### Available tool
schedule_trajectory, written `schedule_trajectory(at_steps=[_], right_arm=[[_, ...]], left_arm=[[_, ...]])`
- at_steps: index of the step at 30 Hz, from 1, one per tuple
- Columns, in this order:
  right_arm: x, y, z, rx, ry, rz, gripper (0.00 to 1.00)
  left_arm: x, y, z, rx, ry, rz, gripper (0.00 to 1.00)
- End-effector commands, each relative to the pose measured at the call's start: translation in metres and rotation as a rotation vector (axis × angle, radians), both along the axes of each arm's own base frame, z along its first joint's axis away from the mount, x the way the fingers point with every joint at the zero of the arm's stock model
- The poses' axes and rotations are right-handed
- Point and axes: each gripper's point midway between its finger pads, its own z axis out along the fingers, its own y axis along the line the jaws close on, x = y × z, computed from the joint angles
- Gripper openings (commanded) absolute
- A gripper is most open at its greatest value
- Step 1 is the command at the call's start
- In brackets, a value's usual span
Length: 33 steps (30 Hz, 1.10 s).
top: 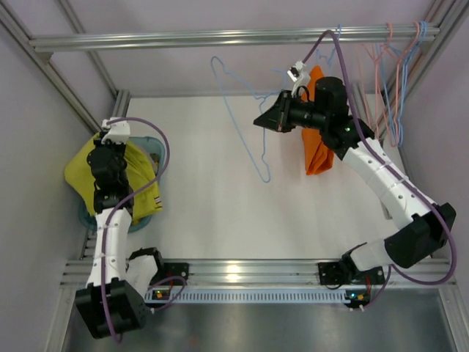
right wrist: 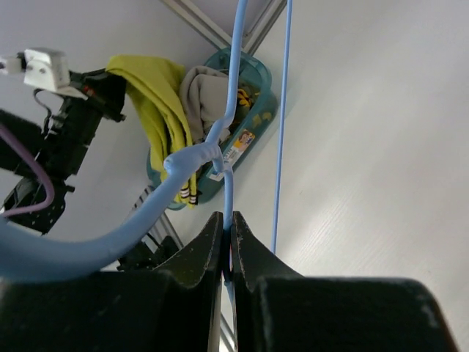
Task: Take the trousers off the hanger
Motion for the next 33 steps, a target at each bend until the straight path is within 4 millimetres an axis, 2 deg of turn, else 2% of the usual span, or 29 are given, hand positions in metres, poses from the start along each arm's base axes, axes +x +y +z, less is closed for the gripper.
schedule_trajectory(at_steps=[1,2,4,5,7,8,10,11,12,13,14,15,18,22,25,28,30,33], right_arm=[[-0.028,-0.008,0.052,-0.001,-0.181,0.071,0.00],[-0.032,-0.011,0.056,-0.018,-0.218,0.079,0.00],[-0.039,-0.017,0.055,-0.050,-0.220,0.085,0.00],[-0.043,-0.023,0.059,-0.067,-0.255,0.088,0.00],[-0.052,-0.030,0.059,-0.096,-0.270,0.097,0.00],[-0.061,-0.038,0.057,-0.128,-0.287,0.106,0.00],[-0.071,-0.046,0.059,-0.155,-0.315,0.113,0.00],[-0.083,-0.054,0.059,-0.187,-0.345,0.123,0.00],[-0.088,-0.059,0.060,-0.202,-0.362,0.124,0.00],[-0.091,-0.065,0.059,-0.226,-0.374,0.113,0.00],[-0.099,-0.073,0.063,-0.245,-0.418,0.108,0.00],[-0.104,-0.078,0.058,-0.268,-0.408,0.105,0.00],[-0.118,-0.094,0.055,-0.303,-0.430,0.079,0.00],[-0.134,-0.110,0.061,-0.292,-0.443,0.036,0.00],[-0.137,-0.125,0.060,-0.289,-0.418,-0.024,0.00],[-0.136,-0.142,0.060,-0.283,-0.387,-0.107,0.00],[-0.135,-0.152,0.062,-0.281,-0.381,-0.164,0.00],[-0.137,-0.177,0.079,-0.286,-0.417,-0.295,0.00]], left_arm=[[0.027,-0.026,0.017,-0.054,-0.123,-0.169,0.00],[0.035,-0.025,0.001,-0.080,-0.084,-0.173,0.03],[0.042,-0.026,-0.019,-0.116,-0.019,-0.177,0.11],[0.047,-0.026,-0.026,-0.149,0.009,-0.174,0.26],[0.045,-0.031,-0.038,-0.187,0.069,-0.191,0.48],[0.046,-0.041,-0.031,-0.205,0.061,-0.249,0.62],[0.037,-0.055,-0.016,-0.224,0.032,-0.308,0.75],[0.034,-0.070,-0.008,-0.242,0.019,-0.382,0.81],[0.030,-0.080,0.006,-0.243,0.000,-0.437,0.95],[0.022,-0.090,0.020,-0.239,-0.028,-0.482,0.99],[0.017,-0.099,0.024,-0.276,-0.027,-0.516,0.99],[0.012,-0.112,0.043,-0.283,-0.057,-0.587,0.99],[0.000,-0.138,0.054,-0.365,-0.027,-0.704,0.99],[-0.008,-0.158,0.089,-0.438,-0.062,-0.798,0.99],[-0.015,-0.177,0.104,-0.483,-0.051,-0.906,0.99],[-0.018,-0.193,0.107,-0.559,-0.017,-0.994,0.98],[-0.019,-0.197,0.112,-0.570,-0.012,-1.019,0.98],[-0.017,-0.201,0.112,-0.584,0.001,-1.039,0.98]])
